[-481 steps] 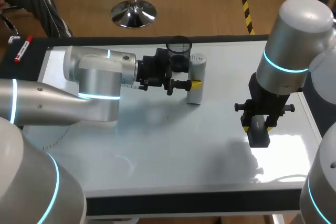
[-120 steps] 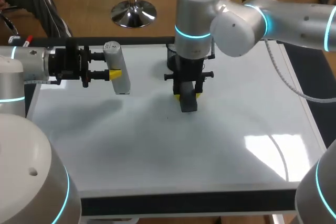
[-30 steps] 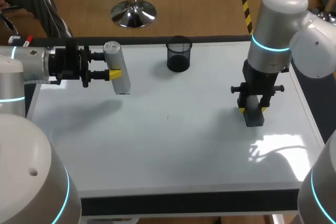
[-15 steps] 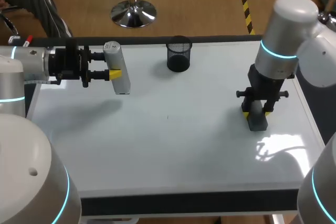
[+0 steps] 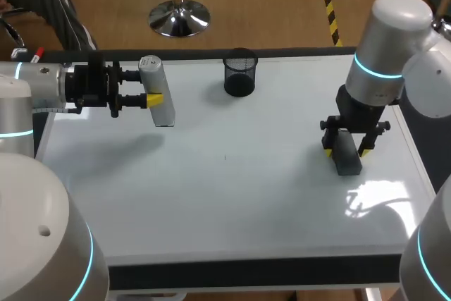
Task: Pick up the inspection probe, press it on each red-marked spot on the whiteboard one by one, put down the probe, pick up the eraser, and wipe off all the red marks.
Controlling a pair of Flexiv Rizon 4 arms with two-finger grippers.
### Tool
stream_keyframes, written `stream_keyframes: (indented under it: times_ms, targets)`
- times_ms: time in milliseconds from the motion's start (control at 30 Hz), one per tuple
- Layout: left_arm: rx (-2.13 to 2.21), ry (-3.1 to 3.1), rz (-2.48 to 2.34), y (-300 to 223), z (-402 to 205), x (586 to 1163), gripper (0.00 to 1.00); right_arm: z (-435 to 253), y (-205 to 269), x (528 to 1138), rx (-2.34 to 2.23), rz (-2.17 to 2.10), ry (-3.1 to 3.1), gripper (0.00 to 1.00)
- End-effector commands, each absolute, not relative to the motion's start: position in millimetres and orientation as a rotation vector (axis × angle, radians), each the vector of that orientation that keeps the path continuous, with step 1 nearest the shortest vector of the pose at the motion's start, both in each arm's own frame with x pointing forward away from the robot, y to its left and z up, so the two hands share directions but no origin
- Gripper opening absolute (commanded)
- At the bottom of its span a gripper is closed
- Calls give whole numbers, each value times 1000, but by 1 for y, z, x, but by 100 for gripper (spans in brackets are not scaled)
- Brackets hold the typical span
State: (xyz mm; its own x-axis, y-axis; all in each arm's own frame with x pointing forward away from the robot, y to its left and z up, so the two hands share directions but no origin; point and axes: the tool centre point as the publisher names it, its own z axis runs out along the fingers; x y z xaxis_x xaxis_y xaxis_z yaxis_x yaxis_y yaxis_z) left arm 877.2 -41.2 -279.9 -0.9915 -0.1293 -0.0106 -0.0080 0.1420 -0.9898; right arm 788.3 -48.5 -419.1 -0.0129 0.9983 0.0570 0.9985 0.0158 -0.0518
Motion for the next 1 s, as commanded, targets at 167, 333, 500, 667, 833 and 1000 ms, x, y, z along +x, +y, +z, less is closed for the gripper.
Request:
stream_keyframes:
  times_ms: [167,333,500,667,833,1000]
  targets:
    - [-136,2301,-1997,-41,-279,878,0,-399,-50,786,-2179,-10,-2194,100]
    - [-136,2301,-1997,-41,-279,878,0,-389,-50,789,-2217,-15,-2173,100]
    - [-136,2301,-1997,-41,-279,878,0,-379,-49,789,-2228,-23,-2166,100]
    - [-136,2301,-1997,-41,-279,878,0,-365,-48,788,-2240,-21,-2166,100]
    - [-136,2301,-1997,-41,-279,878,0,-351,-44,786,-2249,-6,-2174,100]
    - [-136,2301,-1997,-41,-279,878,0,-336,-43,780,-2211,-36,-2173,100]
